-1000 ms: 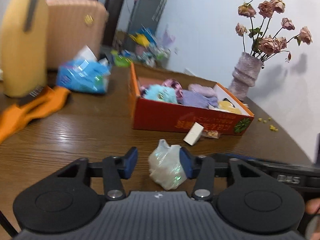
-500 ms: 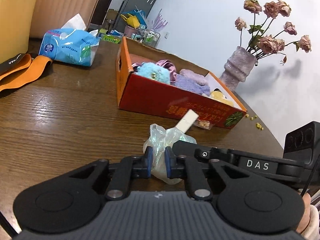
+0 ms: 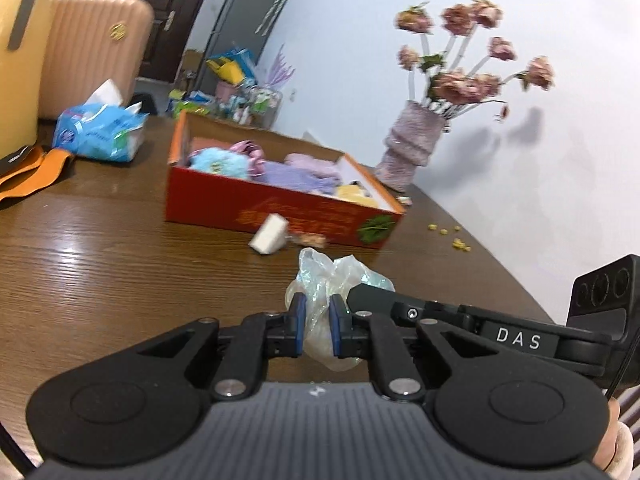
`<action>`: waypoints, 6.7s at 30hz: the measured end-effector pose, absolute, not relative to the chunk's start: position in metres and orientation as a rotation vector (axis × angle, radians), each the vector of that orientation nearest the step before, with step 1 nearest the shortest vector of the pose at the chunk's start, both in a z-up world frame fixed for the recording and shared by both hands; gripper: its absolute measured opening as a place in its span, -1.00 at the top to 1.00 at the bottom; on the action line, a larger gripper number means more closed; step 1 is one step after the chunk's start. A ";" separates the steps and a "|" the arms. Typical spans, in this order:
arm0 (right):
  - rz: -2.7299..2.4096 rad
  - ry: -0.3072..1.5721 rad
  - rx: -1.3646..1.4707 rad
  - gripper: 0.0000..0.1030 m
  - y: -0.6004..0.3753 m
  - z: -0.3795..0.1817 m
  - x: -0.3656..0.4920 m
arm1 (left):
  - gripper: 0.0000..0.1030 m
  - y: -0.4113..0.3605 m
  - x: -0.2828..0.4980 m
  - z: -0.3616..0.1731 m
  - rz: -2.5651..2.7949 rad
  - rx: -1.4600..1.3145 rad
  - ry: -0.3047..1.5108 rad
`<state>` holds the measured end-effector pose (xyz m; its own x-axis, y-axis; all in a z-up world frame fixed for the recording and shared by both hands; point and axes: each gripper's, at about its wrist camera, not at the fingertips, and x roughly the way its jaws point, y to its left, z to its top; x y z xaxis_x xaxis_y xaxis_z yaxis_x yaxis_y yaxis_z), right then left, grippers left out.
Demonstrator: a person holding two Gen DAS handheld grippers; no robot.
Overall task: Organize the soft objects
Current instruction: 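Carry the plastic bag over the box and lower it inside, then open both grippers to release the plastic bag in the box, then withdraw both grippers from the box toward the white triangular sponge, then close the left gripper on the white triangular sponge and lift it, then grasp the orange snack packet with the right gripper while the left gripper holds the sponge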
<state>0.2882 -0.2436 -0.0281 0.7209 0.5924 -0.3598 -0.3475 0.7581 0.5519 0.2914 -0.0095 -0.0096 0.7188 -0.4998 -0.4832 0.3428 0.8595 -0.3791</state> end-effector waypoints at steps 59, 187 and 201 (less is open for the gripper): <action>0.196 0.533 0.069 -0.09 -0.329 0.102 0.531 | -0.22 -0.018 0.505 0.107 -0.105 0.055 0.518; 0.386 0.595 -0.163 -0.07 -0.242 -0.049 0.417 | 0.63 -0.027 0.386 -0.071 -0.366 0.017 0.642; 0.155 0.662 0.031 0.16 -0.214 -0.077 0.481 | 0.63 -0.024 0.386 -0.070 -0.362 0.014 0.640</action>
<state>0.4815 -0.2142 -0.0774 0.7774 0.1532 -0.6100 -0.1334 0.9880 0.0782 0.3861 -0.0236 -0.0699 0.7418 -0.3261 -0.5859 0.3350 0.9372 -0.0975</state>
